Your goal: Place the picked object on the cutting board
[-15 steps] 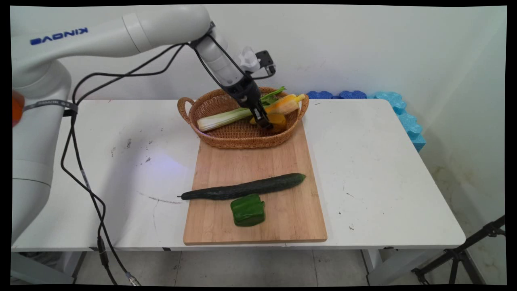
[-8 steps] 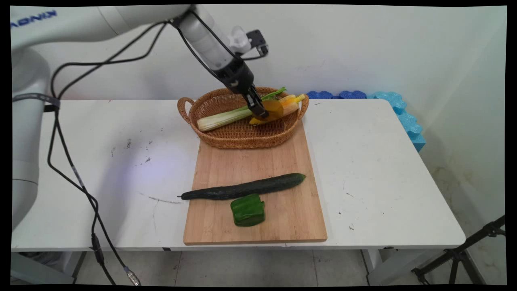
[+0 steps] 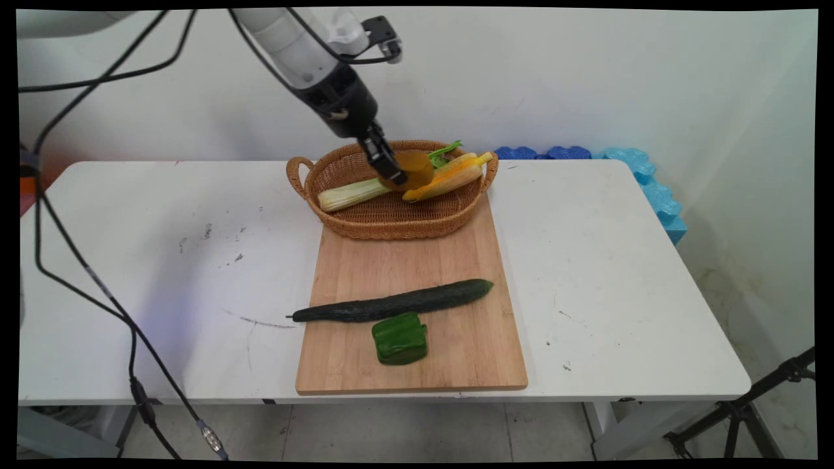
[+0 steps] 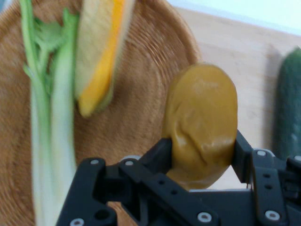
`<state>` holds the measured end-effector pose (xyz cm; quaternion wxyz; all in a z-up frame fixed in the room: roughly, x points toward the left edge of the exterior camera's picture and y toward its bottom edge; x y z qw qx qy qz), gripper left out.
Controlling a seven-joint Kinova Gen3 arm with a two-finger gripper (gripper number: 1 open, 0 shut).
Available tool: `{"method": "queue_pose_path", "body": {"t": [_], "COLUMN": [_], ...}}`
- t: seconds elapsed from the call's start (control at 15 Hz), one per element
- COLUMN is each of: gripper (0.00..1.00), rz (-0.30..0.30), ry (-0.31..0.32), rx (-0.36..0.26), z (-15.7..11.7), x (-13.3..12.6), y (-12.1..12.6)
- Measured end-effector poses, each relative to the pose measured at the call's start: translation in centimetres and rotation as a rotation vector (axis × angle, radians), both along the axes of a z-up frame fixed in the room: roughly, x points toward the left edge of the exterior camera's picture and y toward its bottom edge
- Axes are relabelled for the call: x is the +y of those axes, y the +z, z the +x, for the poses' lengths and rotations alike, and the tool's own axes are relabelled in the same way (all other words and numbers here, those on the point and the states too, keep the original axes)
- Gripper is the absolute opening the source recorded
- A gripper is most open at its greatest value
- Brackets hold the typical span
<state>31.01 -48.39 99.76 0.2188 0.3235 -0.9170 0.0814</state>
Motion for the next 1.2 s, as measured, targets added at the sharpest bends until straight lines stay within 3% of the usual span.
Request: {"method": "queue_pose_path", "body": {"t": [0.27, 0.6, 1.2], "gripper": [0.0, 0.0, 0.0], "rz": [0.066, 0.134, 0.161], "ry": [0.017, 0.046, 0.131], "rx": [-0.022, -0.062, -0.08], "z": [0.8, 1.2, 0.2], "x": [4.0, 7.2, 6.8], "y": [-0.4, -3.2, -9.9]}}
